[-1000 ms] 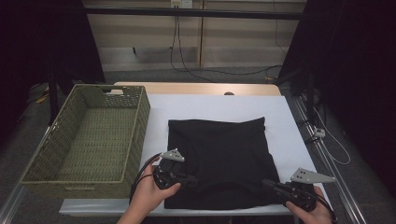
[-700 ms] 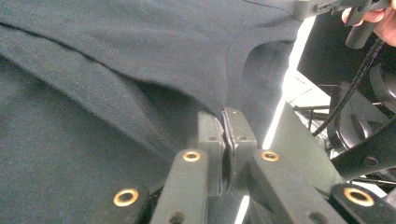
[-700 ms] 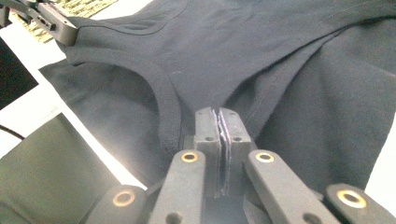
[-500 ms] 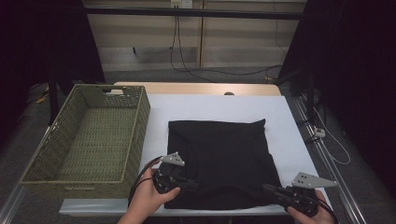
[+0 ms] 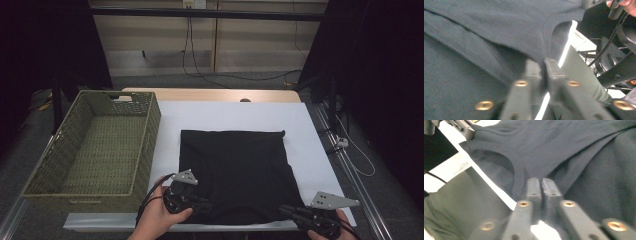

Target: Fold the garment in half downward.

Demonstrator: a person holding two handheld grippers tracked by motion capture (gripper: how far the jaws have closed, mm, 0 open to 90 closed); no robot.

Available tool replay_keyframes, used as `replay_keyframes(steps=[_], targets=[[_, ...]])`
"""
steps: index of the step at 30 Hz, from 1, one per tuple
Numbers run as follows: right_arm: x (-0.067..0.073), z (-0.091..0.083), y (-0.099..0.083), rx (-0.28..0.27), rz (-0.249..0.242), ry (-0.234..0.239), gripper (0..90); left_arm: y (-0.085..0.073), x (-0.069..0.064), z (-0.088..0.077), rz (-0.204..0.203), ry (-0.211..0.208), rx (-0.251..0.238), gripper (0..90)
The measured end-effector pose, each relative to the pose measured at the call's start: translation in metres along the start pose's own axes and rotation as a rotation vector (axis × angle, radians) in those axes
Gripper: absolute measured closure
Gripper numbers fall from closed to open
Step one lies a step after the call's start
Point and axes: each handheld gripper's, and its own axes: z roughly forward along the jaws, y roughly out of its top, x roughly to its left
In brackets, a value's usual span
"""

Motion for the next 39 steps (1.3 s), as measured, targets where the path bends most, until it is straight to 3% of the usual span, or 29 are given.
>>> replay_keyframes(steps=[1,3,5,9,12,13,18,24,25,26,31,36,39], targets=[[0.000,0.002,0.003,-0.004,-0.016,-0.026,63.1,0.001,0.003,-0.003,-0.009,0.005,-0.011,61.9],[-0.002,0.004,0.007,-0.014,-0.014,-0.046,54.9,0.003,0.007,-0.006,-0.007,0.009,-0.023,53.1],[-0.003,0.004,0.010,-0.023,-0.012,-0.046,54.6,0.004,0.008,-0.008,-0.022,0.018,-0.041,43.4],[-0.004,0.014,0.027,-0.060,-0.022,-0.068,46.0,0.012,0.014,-0.014,-0.013,0.046,-0.050,38.7],[-0.002,0.026,0.040,-0.072,-0.039,-0.069,41.7,0.017,0.020,-0.014,-0.005,0.082,-0.072,28.8],[0.000,0.035,0.047,-0.072,-0.045,-0.064,40.7,0.020,0.023,-0.014,-0.015,0.116,-0.075,26.6],[0.005,0.058,0.062,-0.069,-0.055,-0.045,35.5,0.025,0.031,-0.014,-0.001,0.137,-0.082,20.8],[0.014,0.089,0.075,-0.059,-0.078,-0.015,32.5,0.031,0.041,-0.013,-0.032,0.182,-0.092,17.3],[0.017,0.097,0.077,-0.046,-0.083,-0.007,31.1,0.032,0.044,-0.015,-0.018,0.190,-0.093,16.0],[0.017,0.097,0.077,-0.046,-0.083,-0.007,31.1,0.033,0.045,-0.015,-0.041,0.203,-0.096,16.0],[0.021,0.115,0.080,-0.023,-0.097,0.016,29.2,0.037,0.056,-0.015,-0.055,0.233,-0.106,13.2],[0.023,0.122,0.082,-0.021,-0.098,0.025,27.5,0.041,0.064,-0.014,-0.058,0.271,-0.119,12.2],[0.024,0.125,0.082,-0.017,-0.111,0.025,26.9,0.044,0.068,-0.012,-0.075,0.273,-0.124,11.9]])
